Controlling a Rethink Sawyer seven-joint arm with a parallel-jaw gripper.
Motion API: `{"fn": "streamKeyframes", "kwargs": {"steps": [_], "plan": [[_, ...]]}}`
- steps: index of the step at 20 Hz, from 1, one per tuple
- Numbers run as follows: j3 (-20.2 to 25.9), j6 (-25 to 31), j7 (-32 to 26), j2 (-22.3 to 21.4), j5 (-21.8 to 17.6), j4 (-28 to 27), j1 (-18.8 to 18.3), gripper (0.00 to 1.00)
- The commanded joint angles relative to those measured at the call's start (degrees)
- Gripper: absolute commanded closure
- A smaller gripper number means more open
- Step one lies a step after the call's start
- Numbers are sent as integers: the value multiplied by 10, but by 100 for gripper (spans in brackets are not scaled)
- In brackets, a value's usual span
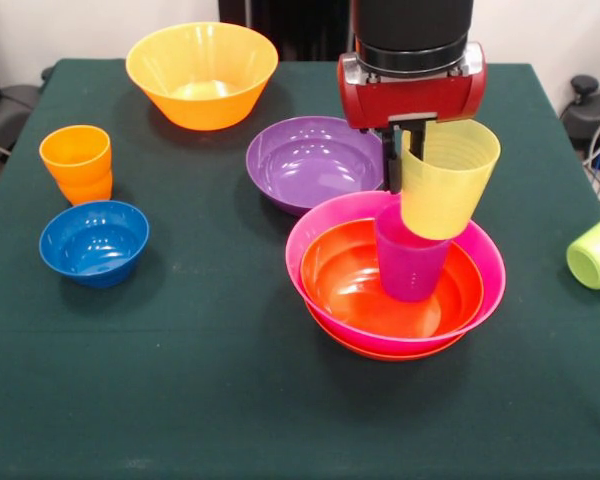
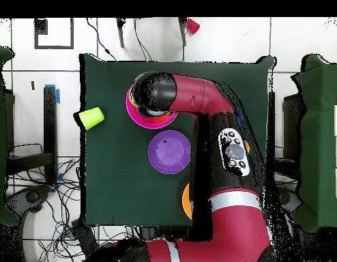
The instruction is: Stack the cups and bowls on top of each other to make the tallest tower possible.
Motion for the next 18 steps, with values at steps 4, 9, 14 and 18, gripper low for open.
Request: {"fn": "streamKeyframes", "kwargs": {"steps": [4, 9, 14, 18], "plan": [[18, 10, -28, 26, -50, -15, 4, 100], [12, 11, -31, 24, -54, -8, -1, 100], [7, 16, -37, 25, -61, -12, -5, 100], [4, 12, -37, 29, -65, -20, -4, 100]]}}
